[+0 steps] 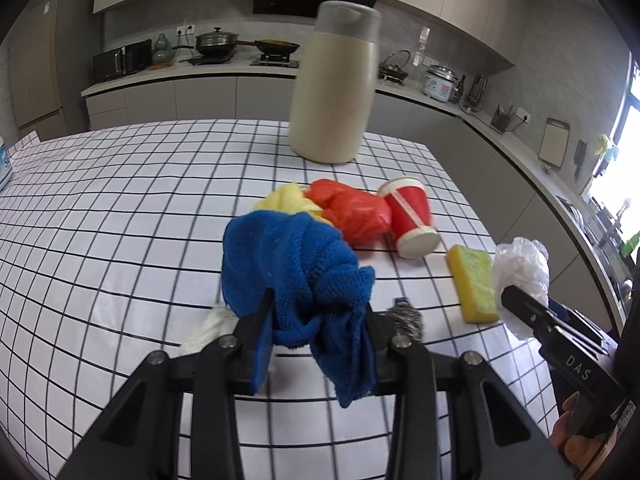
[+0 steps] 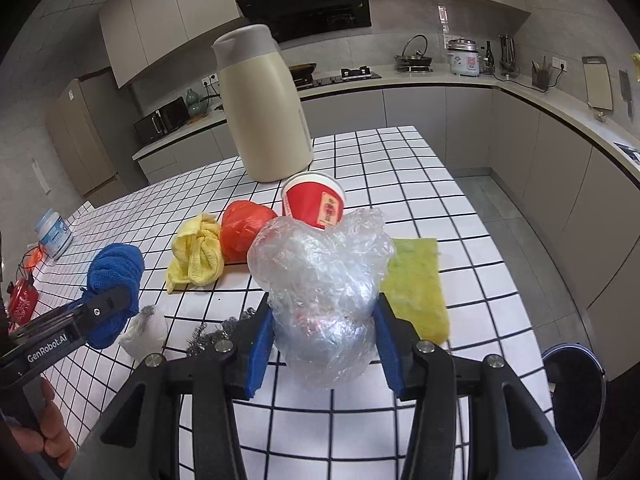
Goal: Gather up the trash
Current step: 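Carry the blue cloth and plastic bag with both tools over the black bin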
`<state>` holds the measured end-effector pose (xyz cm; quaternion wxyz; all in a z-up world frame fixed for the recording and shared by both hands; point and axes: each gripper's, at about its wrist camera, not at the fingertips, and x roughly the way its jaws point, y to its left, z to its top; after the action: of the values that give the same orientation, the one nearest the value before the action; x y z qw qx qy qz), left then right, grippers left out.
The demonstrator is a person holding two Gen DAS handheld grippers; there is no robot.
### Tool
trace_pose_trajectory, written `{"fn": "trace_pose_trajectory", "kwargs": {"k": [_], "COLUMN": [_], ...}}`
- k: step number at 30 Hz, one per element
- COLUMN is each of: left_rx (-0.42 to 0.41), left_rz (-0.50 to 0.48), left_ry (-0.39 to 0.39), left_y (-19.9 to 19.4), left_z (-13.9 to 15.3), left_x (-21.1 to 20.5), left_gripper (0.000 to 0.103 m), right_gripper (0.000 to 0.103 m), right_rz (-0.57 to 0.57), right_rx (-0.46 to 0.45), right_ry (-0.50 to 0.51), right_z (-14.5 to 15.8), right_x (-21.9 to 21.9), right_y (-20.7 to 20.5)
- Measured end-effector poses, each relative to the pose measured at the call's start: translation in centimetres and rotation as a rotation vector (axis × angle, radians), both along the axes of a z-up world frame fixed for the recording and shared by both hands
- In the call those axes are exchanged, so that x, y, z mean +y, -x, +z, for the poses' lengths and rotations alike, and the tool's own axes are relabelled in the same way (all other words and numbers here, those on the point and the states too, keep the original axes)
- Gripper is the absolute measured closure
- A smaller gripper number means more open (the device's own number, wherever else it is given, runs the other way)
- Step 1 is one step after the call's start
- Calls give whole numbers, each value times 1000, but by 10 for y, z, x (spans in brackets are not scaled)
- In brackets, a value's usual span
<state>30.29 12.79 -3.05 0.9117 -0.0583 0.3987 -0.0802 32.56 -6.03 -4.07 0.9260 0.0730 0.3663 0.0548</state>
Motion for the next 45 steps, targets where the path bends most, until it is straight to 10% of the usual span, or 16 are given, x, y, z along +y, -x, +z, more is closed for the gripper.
{"fn": "trace_pose_trajectory", "kwargs": {"k": [45], "left_rx": [95], "left_rz": [-517], "left_ry": [-2], "left_y": [80], "left_z": [-13], "left_x": [-344], "left_gripper": [65], "right_gripper": [54], "right_rz": [-458], "right_rx": [70], "right_ry": [-38], "right_z": [-10], "right_x": [-335], "right_y": [191]}}
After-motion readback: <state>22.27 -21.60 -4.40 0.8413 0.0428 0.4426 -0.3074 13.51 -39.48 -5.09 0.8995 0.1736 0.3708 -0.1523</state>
